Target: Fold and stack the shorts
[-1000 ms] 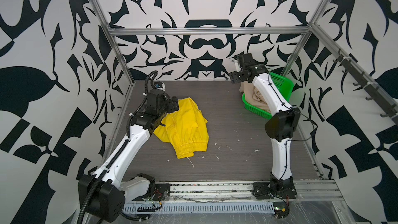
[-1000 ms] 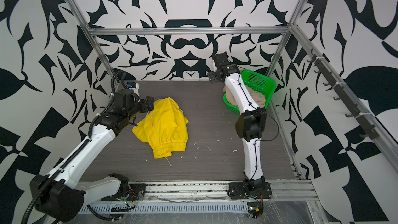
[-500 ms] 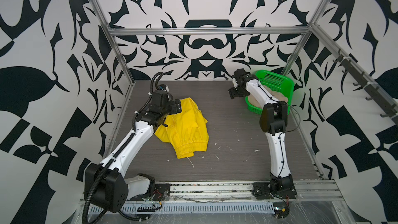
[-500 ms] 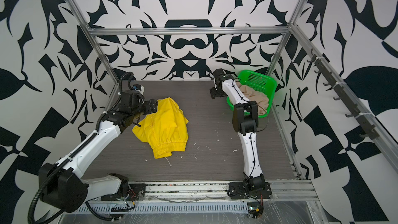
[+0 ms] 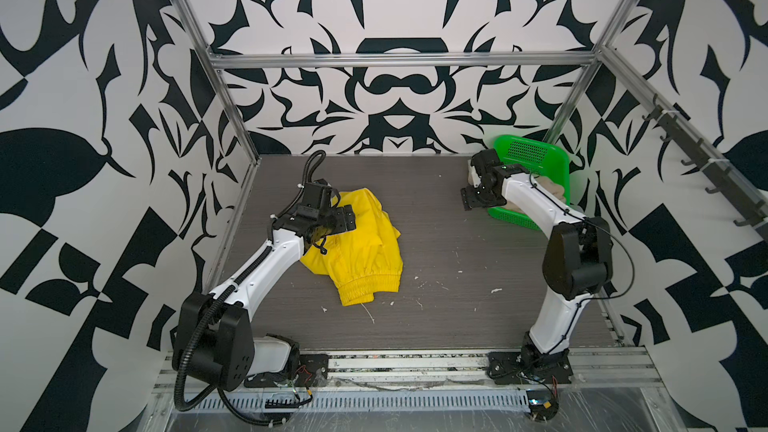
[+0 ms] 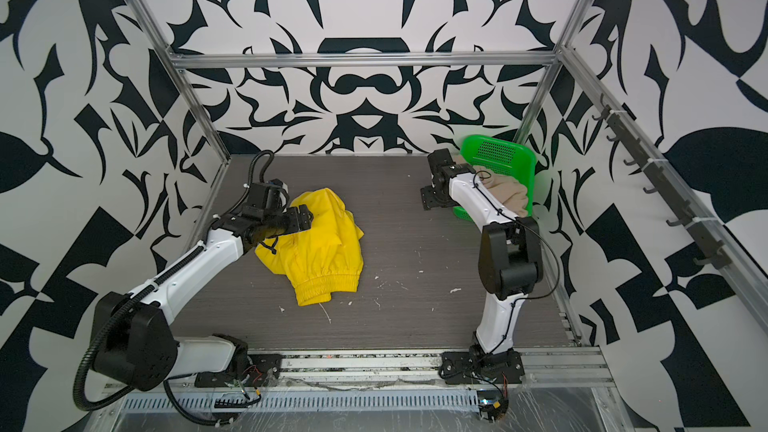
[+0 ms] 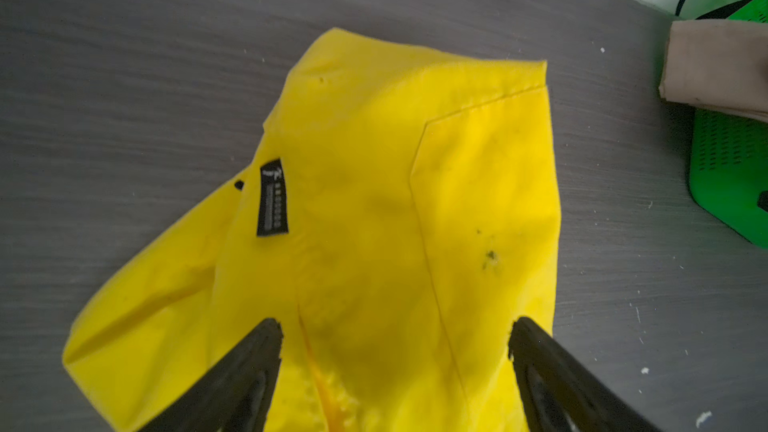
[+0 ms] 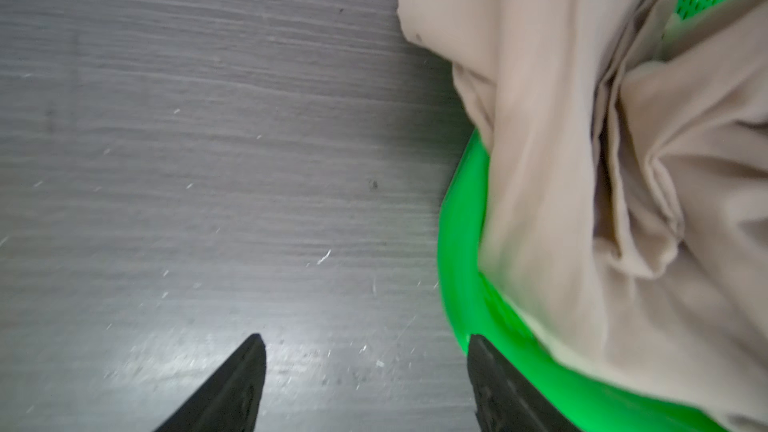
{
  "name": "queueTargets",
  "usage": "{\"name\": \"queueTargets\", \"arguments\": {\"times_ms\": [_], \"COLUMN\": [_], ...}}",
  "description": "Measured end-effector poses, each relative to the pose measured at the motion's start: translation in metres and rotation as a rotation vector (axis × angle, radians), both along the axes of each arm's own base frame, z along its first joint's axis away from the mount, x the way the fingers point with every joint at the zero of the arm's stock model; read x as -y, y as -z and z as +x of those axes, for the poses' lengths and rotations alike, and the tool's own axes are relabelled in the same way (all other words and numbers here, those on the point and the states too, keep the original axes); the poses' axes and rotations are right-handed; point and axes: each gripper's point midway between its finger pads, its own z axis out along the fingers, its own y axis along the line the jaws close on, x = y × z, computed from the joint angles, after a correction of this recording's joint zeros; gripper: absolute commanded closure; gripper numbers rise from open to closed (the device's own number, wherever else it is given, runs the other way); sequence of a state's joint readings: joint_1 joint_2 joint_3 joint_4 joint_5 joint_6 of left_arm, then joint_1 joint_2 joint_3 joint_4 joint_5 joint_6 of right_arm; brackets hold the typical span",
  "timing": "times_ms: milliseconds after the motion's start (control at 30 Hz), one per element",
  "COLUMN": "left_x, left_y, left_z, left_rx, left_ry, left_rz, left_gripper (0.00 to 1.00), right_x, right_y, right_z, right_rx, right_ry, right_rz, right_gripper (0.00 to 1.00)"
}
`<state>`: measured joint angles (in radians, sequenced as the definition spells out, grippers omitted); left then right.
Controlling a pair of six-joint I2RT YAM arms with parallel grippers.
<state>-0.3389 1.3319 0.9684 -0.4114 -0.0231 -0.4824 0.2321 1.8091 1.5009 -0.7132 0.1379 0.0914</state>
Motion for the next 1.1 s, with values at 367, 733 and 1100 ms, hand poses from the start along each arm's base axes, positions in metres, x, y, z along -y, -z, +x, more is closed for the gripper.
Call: {"name": "queueTargets", "arguments": {"times_ms": [367, 733, 1100], "left_x": [-0.002, 0.004, 0.026], "left_y": [0.02, 0.072, -0.013], "left_z": [-0.096, -0.13, -0.089], "left_rx": [-0.181, -0.357, -0.192], "left_ry": [-0.134, -0.181, -0.039], "left_rz": [-0.301, -0.387, -0.419], "left_gripper": [0.12, 0.47, 0.77], "right_x": [-0.161, -0.24, -0.258], "right_y": [-0.056, -0.004, -0.009], "right_z": [-0.099, -0.19, -0.204], "right_rx": [0.261, 0.273, 0.369], "right_ry": [-0.497, -0.831, -0.919], "right_rz": [0.178, 0.246, 0.242], "right_gripper": [0.19, 0.21, 0.22]}}
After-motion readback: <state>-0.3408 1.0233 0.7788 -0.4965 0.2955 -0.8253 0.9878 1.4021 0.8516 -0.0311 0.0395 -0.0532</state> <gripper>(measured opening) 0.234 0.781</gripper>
